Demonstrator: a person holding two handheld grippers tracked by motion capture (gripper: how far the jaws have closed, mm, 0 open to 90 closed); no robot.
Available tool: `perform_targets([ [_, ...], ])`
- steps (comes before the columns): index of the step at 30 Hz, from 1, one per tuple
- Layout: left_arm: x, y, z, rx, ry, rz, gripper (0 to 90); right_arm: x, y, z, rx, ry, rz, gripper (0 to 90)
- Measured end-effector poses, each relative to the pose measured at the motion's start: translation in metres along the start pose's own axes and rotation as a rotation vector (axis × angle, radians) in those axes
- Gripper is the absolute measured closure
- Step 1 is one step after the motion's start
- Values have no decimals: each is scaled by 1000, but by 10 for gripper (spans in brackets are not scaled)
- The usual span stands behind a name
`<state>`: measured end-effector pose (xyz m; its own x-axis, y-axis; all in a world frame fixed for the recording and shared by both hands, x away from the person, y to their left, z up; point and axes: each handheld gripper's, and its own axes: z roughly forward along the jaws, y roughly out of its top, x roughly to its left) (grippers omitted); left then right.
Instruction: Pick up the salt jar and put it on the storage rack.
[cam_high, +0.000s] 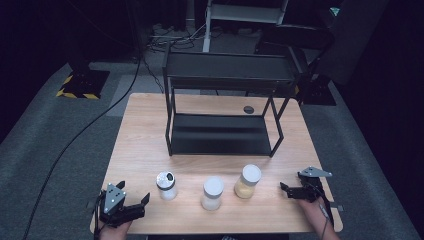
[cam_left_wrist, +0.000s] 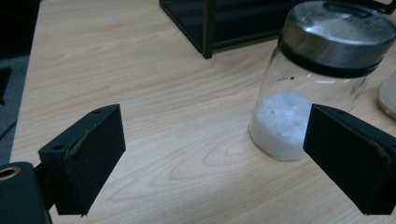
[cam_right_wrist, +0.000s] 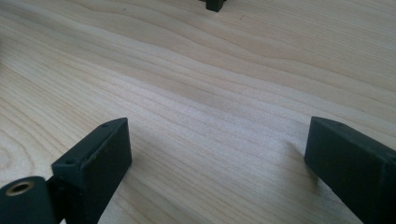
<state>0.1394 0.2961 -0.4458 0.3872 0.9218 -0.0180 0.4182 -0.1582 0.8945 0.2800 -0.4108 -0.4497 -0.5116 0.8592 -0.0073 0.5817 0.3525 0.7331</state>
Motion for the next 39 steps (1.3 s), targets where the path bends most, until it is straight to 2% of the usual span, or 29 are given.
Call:
perform_targets([
  [2, -1, 0, -1, -9, 0, 6, 57, 0, 0, 0, 0, 0, 0, 73],
  [4, -2, -1, -3, -39, -16, 8, 57, 0, 0, 0, 0, 0, 0, 73],
  [8, -8, 1, -2, -46, -19, 29, 57, 0, 0, 0, 0, 0, 0, 73],
  [17, -14, 3, 0, -78, -37, 30, 57, 0, 0, 0, 0, 0, 0, 73],
  [27, -24, 6, 4, -102, -44, 26, 47, 0, 0, 0, 0, 0, 0, 73],
  [39, -39, 15, 20, -108, -70, 29, 44, 0, 0, 0, 0, 0, 0, 73],
])
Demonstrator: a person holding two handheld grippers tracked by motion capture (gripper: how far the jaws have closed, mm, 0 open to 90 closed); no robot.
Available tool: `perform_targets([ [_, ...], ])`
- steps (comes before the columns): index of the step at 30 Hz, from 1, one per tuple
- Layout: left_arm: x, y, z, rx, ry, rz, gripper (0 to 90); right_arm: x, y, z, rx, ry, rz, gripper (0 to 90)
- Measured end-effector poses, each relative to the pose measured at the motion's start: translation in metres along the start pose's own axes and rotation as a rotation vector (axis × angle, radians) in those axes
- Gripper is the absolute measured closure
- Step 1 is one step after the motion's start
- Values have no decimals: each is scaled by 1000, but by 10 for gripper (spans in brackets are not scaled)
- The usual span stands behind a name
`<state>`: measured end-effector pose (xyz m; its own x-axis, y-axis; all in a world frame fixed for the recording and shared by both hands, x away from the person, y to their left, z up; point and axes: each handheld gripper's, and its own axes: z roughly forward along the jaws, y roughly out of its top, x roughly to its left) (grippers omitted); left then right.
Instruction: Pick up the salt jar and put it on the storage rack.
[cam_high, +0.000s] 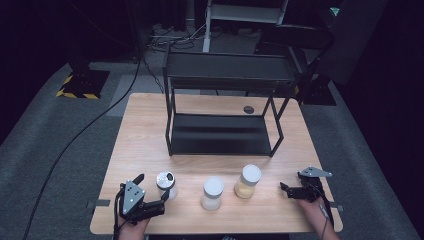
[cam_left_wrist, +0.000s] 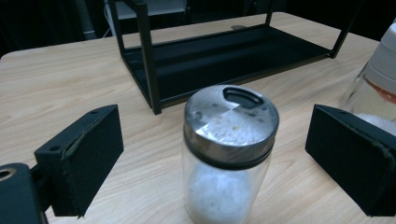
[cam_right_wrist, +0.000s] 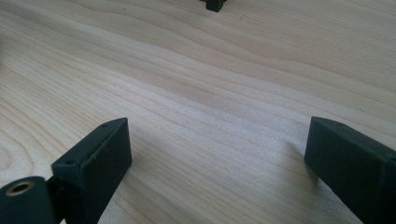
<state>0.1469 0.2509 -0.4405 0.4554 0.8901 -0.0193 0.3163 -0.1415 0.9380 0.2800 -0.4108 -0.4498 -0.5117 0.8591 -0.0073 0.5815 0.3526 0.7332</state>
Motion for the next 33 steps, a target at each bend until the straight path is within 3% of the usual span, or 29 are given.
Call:
perform_targets([
  [7, -5, 3, 7, 3, -17, 24, 44, 0, 0, 0, 0, 0, 0, 73],
  [13, -3, 2, 12, 14, -20, 13, 44, 0, 0, 0, 0, 0, 0, 73],
  [17, -3, 2, 17, 38, -15, 3, 46, 0, 0, 0, 0, 0, 0, 73],
  [25, -5, 3, 26, 83, -8, 22, 61, 0, 0, 0, 0, 0, 0, 73],
  [28, -2, 3, 30, 97, -20, 16, 68, 0, 0, 0, -1, 1, -1, 73],
  [33, -1, 6, 38, 134, -32, 39, 100, 0, 0, 0, -1, 3, -4, 74],
])
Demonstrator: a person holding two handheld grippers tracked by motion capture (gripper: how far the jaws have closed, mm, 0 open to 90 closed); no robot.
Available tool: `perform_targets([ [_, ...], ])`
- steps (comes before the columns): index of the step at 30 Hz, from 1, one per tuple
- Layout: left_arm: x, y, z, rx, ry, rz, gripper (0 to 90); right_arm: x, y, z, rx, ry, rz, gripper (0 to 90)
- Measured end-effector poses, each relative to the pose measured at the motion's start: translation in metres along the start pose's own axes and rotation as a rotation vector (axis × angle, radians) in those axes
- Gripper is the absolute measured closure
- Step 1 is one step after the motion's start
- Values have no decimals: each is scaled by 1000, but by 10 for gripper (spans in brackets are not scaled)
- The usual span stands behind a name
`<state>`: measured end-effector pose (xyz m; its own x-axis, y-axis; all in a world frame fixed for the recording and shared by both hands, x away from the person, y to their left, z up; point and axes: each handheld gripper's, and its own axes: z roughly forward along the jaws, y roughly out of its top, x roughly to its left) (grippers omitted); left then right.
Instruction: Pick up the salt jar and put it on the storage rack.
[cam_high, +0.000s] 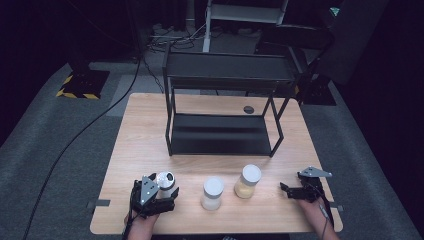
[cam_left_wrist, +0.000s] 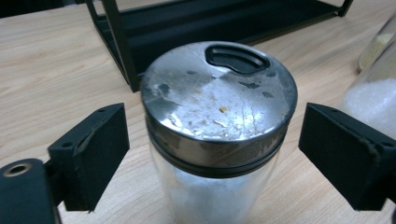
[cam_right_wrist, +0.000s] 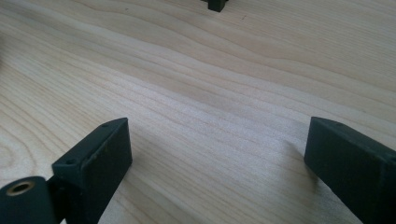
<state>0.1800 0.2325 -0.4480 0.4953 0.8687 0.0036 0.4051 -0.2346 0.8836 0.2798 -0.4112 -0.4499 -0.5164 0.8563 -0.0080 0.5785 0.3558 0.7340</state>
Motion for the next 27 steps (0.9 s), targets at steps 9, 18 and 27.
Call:
perform_targets([
  [9, 5, 5, 11, 74, -9, -28, 200, 0, -1, -1, -2, 6, -4, 83],
  [18, 4, 10, 15, 111, -7, -16, 303, -1, -2, -1, -4, 13, -11, 90],
  [27, 2, 19, 14, 138, -17, -13, 307, 0, -1, 0, -4, 10, -9, 98],
])
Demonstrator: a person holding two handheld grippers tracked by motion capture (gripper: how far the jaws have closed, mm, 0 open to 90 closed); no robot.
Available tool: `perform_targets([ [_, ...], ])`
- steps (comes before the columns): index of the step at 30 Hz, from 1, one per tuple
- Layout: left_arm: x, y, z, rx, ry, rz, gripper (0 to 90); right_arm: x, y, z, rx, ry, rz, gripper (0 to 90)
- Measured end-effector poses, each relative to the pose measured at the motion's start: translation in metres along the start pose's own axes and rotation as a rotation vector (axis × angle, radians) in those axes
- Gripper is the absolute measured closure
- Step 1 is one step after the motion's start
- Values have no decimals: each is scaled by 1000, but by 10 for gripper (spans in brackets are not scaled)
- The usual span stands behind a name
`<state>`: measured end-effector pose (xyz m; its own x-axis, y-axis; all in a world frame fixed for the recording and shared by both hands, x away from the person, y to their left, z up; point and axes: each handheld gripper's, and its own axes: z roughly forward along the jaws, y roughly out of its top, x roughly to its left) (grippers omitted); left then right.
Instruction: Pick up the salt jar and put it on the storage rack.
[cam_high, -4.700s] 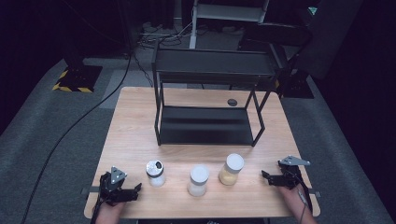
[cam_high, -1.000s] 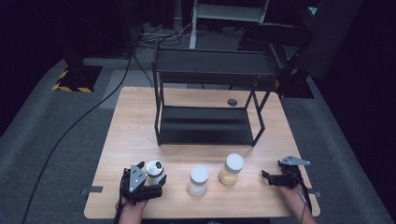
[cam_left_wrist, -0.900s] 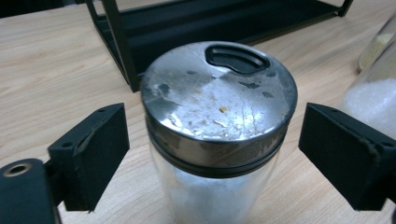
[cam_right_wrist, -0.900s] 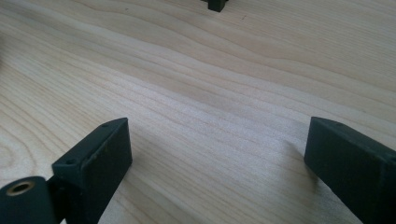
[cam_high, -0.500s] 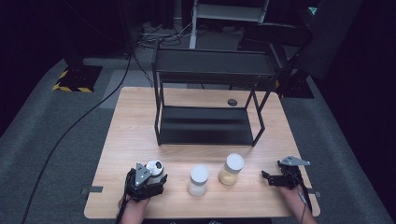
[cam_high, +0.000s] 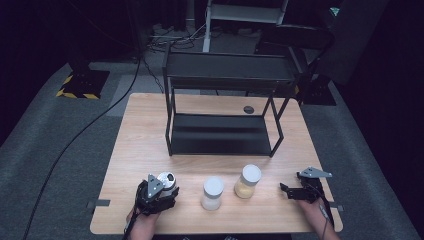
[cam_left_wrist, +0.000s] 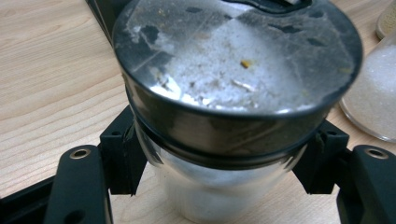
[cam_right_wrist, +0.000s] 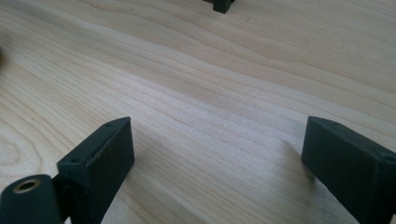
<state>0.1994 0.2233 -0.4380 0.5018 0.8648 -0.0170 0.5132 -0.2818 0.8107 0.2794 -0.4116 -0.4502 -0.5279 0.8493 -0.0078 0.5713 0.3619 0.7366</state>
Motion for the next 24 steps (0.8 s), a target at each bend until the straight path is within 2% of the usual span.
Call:
perform_targets([
  [6, 0, 8, -1, 5, -18, 13, 307, 2, 0, 1, -7, 0, 0, 118],
  [10, 5, 15, -2, 3, -39, -6, 308, 1, 0, 1, -7, 5, -6, 119],
  [13, 6, 22, -4, 1, -35, 10, 307, 1, 0, 1, -6, 14, -13, 119],
  [24, 14, 43, -8, -12, -29, 6, 307, 1, 0, 1, -6, 18, -14, 119],
])
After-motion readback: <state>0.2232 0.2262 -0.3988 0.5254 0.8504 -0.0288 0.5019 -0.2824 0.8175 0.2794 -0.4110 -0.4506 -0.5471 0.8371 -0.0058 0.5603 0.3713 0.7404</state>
